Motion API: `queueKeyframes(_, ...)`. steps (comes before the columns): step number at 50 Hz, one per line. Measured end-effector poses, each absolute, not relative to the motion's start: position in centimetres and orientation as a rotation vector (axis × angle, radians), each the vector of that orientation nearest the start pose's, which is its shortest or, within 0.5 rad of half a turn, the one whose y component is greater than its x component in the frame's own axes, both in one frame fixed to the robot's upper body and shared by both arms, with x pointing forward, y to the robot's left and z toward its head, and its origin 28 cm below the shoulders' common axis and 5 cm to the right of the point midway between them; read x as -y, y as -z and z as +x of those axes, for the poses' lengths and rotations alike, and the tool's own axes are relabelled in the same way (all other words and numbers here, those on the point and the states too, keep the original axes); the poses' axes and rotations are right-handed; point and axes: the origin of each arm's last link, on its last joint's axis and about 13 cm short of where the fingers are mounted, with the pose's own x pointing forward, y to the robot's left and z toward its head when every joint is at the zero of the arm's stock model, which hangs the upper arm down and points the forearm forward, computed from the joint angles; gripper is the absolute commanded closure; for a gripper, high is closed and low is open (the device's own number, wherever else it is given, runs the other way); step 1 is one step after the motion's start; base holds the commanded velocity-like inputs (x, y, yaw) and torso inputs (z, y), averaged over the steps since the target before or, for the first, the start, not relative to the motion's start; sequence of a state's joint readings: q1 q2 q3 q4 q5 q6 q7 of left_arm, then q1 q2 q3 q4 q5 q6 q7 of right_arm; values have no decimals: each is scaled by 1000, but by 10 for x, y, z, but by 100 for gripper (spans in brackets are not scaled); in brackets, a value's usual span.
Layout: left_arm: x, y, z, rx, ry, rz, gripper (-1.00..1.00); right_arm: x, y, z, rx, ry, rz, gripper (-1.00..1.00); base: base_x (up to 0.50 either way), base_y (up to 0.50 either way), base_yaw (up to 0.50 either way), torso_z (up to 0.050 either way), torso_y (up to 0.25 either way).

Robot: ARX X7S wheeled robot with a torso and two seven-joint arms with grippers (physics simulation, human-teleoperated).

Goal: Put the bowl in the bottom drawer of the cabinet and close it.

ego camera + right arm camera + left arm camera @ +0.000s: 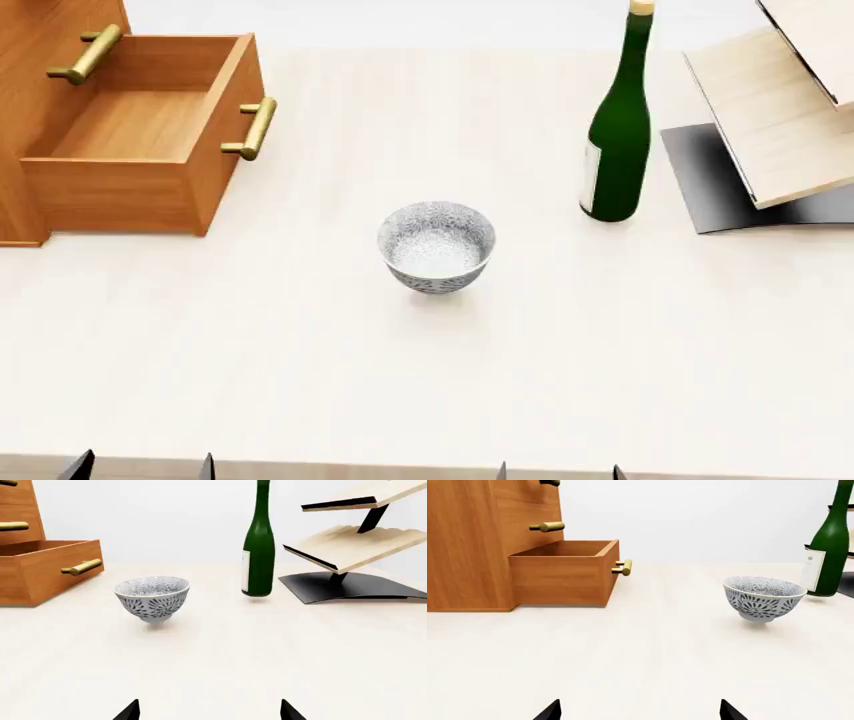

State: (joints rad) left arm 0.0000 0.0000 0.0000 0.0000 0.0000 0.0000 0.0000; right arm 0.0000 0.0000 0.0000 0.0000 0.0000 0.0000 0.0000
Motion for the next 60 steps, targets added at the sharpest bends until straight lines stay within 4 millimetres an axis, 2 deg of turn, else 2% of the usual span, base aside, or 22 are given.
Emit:
queueKeyframes(21, -204, -12, 210, 1, -11, 5, -100, 96, -10, 207, 37, -15, -73, -100, 0, 0, 0, 0, 0)
queueKeyframes(30, -205, -28, 204, 31, -14, 4, -100, 96, -13, 206, 30, -11, -67, -100, 0, 0, 0, 0, 0)
queueKeyframes(35, -206, -39, 193, 62, -8, 19, -100, 97, -21, 206, 24, -7, -45, -100, 0, 0, 0, 0, 0)
queueKeyframes(42, -208, -49, 173, 99, -10, 32, -100, 98, -39, 207, 19, -15, -40, -100, 0, 0, 0, 0, 0)
queueKeyframes(51, -210, -51, 150, 116, -26, 41, -100, 98, -83, 216, 46, -21, -28, -100, 0, 0, 0, 0, 0)
queueKeyframes(60, -211, -44, 139, 106, -30, 48, -100, 100, -129, 227, 96, -19, 0, -100, 0, 0, 0, 0, 0)
